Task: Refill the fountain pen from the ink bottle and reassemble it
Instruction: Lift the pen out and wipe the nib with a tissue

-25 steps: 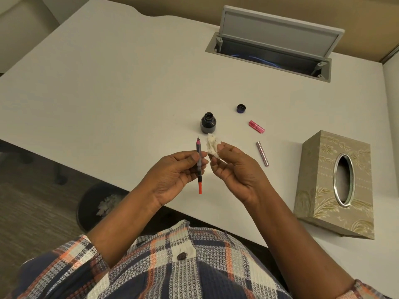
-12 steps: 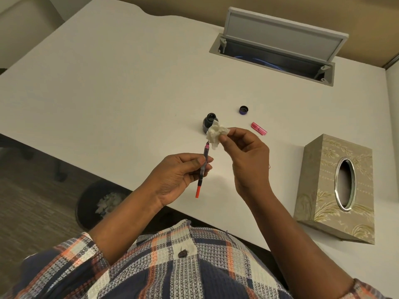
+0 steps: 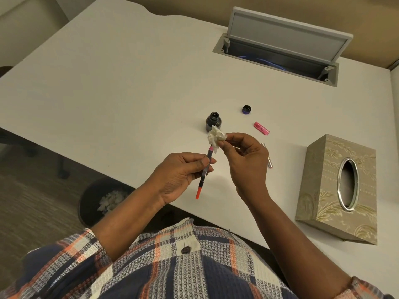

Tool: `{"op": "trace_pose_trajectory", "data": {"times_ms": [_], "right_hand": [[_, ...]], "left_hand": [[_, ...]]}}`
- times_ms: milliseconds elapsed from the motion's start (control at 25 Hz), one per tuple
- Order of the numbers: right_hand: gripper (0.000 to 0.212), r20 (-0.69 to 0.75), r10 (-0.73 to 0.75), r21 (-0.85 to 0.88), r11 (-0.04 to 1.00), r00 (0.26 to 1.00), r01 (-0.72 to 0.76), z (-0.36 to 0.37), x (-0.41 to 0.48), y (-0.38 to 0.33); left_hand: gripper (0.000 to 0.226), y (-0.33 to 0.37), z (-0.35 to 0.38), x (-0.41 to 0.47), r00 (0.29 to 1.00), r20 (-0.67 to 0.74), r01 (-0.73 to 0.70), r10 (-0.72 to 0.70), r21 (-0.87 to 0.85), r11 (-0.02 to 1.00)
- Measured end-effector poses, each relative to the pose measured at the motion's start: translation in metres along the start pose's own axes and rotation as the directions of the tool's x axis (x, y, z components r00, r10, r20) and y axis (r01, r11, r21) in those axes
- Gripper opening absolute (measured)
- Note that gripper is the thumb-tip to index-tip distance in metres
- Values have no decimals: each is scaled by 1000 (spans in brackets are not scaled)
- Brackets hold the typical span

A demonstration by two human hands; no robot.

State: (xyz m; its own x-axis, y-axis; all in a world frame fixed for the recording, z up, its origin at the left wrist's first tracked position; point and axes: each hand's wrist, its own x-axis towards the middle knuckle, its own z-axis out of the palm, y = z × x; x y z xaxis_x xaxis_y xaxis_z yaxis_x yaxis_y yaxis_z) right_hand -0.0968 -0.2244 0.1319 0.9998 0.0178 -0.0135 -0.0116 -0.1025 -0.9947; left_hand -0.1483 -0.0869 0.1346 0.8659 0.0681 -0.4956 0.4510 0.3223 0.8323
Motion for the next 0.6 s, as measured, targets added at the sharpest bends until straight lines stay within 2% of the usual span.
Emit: {"op": "trace_pose_trajectory", "data": {"times_ms": [160,360,600], "right_hand": [[17,-31,-142,-90,986,989,139,1,-7,11],[12,-14,-373,-243,901,928,358,3,-10,22],[10,78,-441,-351,827,894,439,-1,-8,25]], "left_hand": [[15,-2,1,0,1000,-8,3,-3,3,1000],[13,-5,-2,1,1000,-19,-2,3,39,999],[12,-8,-4,3,999,-43,-7,11,91,996]]}}
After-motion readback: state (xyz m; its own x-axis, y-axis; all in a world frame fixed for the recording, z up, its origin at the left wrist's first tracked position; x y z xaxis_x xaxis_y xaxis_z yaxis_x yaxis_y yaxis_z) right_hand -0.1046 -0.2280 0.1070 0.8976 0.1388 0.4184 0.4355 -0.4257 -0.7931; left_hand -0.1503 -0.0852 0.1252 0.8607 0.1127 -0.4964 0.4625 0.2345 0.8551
